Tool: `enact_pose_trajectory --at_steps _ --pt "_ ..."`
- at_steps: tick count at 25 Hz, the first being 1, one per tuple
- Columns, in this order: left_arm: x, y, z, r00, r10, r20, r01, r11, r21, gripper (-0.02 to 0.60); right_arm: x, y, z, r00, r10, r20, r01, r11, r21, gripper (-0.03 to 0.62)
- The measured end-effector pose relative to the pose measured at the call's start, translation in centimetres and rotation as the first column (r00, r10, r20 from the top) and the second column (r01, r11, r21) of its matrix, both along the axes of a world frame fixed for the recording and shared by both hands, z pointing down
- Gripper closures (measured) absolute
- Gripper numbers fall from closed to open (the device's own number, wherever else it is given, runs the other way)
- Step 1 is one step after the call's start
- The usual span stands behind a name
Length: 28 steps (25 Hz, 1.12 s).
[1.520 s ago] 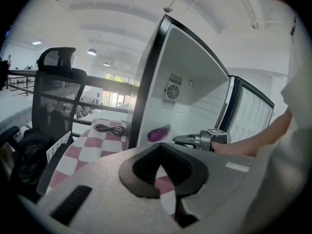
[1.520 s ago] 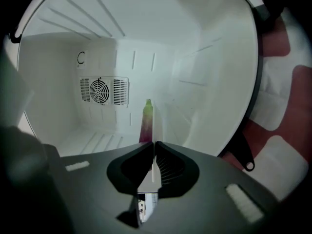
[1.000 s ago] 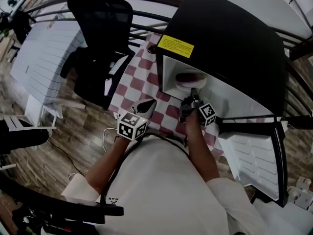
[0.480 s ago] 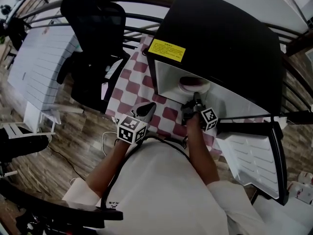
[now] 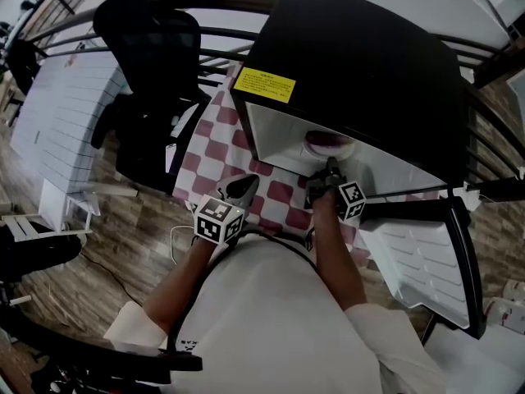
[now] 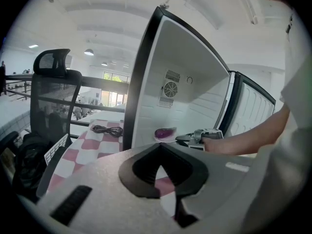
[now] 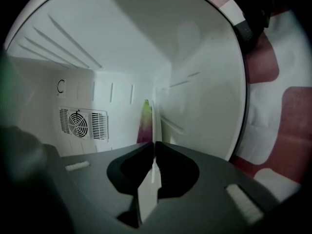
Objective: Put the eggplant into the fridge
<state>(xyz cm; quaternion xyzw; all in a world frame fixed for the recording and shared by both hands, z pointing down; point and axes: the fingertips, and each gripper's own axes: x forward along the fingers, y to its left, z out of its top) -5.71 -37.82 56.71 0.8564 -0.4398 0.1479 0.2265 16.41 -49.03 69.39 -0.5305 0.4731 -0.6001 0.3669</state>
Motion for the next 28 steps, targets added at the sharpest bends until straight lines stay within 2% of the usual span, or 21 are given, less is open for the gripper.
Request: enact_pose_trajectory --at_steps 5,11,15,17,23,26,28 --pt "0.6 0.2 0.1 1.000 0.006 0.005 -0.006 1.000 -0.001 0.578 0.8 -0.2 0.2 1.000 0.030 0.007 -0.030 0.999 -0.041 0.571" --pt "0.5 0.3 -0.1 1.000 -0.011 0.003 0.011 1.000 -0.001 0.578 0.3 -0.5 0.3 1.000 -0.005 0.021 0.007 0.998 -0.059 0.563" --pt "0.8 0.5 -0.1 1.000 -0.011 -0.003 0.011 1.000 -0.003 0.578 0.0 -0.4 -0.1 0.999 -0.038 0.011 0.039 0.998 -0.053 0.505" --pt "0.9 0.6 -0.2 1.000 -0.011 -0.008 0.011 1.000 -0.002 0.578 -0.2 -0.3 -0.2 0.998 -0.057 0.002 0.057 0.997 -0.056 0.454" --pt "1.3 1.1 -0.4 1.000 -0.002 -0.022 0.002 1.000 -0.002 0.578 -0.2 0.3 -0.5 0.992 -0.103 -0.069 0.097 0.991 -0.091 0.386" --pt "1.6 1.4 -0.4 1.000 0.008 -0.029 -0.008 1.000 0.001 0.578 -0.1 0.8 -0.7 0.992 -0.106 -0.071 0.100 0.991 -0.085 0.389" --pt "1.8 1.5 -0.6 0.999 0.017 -0.035 -0.017 1.000 0.005 0.578 -0.3 1.2 -1.1 0.991 -0.114 -0.071 0.109 0.992 -0.068 0.419"
